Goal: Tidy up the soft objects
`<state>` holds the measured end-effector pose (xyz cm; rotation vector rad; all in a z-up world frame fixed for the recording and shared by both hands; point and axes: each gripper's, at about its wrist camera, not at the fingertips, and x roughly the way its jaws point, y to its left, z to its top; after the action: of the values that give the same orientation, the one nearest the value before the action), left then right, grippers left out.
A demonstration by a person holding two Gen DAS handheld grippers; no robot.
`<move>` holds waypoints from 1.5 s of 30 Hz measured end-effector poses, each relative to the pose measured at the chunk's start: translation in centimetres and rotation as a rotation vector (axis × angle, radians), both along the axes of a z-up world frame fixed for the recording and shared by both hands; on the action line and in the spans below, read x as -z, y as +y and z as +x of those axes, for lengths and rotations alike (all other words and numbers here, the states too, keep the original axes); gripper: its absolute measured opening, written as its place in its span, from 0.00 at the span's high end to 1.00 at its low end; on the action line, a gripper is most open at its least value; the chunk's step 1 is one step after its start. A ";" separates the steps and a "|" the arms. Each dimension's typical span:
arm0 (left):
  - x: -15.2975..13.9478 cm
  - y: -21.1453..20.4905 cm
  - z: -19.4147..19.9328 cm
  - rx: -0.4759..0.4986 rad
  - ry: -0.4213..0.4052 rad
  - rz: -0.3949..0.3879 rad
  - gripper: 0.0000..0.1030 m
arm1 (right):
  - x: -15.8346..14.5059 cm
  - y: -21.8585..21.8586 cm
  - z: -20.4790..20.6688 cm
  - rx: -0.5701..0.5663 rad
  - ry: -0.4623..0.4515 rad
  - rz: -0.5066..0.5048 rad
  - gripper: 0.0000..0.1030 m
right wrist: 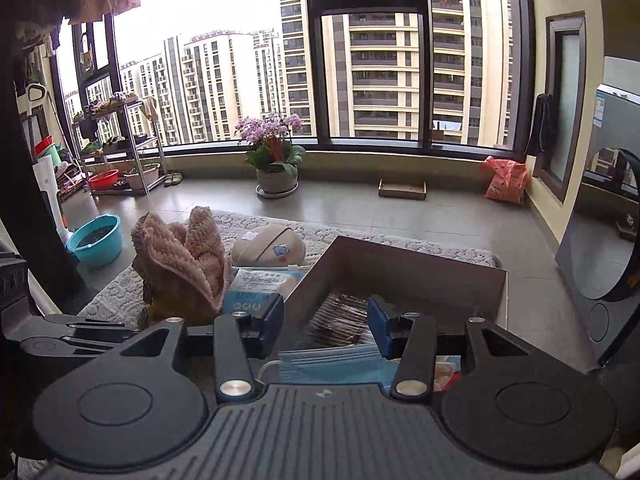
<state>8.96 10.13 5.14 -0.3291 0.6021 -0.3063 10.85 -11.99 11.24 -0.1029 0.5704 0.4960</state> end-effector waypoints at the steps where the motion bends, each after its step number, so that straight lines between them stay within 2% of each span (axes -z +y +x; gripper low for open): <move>1: 0.7 0.2 -0.1 -0.002 0.013 -0.001 0.81 | 0.5 1.2 -0.2 -0.016 0.008 -0.024 0.56; 5: 2.7 0.1 1.2 0.023 0.058 -0.048 0.81 | 0.5 4.4 0.9 -0.037 0.063 -0.035 0.56; 8: 3.4 -0.7 2.8 0.046 0.069 -0.041 0.81 | -0.2 5.6 2.6 -0.022 0.082 -0.047 0.56; 13: 4.2 -1.6 4.7 0.068 0.098 -0.033 0.86 | 0.6 9.3 8.1 0.002 0.201 -0.134 0.56; 16: 4.2 -1.2 4.0 0.106 0.097 -0.066 0.87 | 1.7 11.7 11.9 0.031 0.262 -0.174 0.56; 18: 3.9 -0.5 2.2 0.109 0.078 -0.051 0.87 | 2.6 13.2 14.0 0.053 0.273 -0.201 0.56; 22: 3.8 1.4 -1.2 0.100 0.083 -0.064 0.87 | 4.6 15.7 15.9 0.049 0.301 -0.262 0.56; 25: 3.9 3.0 -3.1 0.057 0.087 -0.066 0.87 | 5.2 16.1 15.4 0.005 0.356 -0.249 0.60; 28: 4.2 4.2 -4.3 0.038 0.086 -0.106 0.87 | 5.8 15.8 13.3 -0.019 0.404 -0.262 0.63; 31: 4.3 5.3 -4.6 0.011 0.080 -0.148 0.86 | 5.8 14.9 10.7 -0.055 0.424 -0.277 0.75; 37: 3.6 7.6 -6.6 -0.024 0.046 -0.169 0.86 | 5.6 12.3 4.2 -0.173 0.459 -0.255 0.76; 40: 3.1 7.5 -6.4 -0.011 0.042 -0.168 0.86 | 5.5 11.1 1.1 -0.237 0.410 -0.242 0.76; 43: 2.6 7.0 -6.7 0.014 0.019 -0.211 0.86 | 4.8 10.0 -1.4 -0.264 0.290 -0.252 0.72; 44: 2.4 6.9 -6.6 0.005 0.011 -0.217 0.86 | 4.4 9.5 -2.4 -0.276 0.250 -0.243 0.66; 45: 2.0 6.9 -6.3 -0.011 0.004 -0.217 0.86 | 4.1 9.1 -3.1 -0.284 0.234 -0.226 0.55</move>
<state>2.65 17.08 3.12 -0.5413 0.5719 -0.3615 7.78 -2.92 7.14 -0.3474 0.8469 0.7243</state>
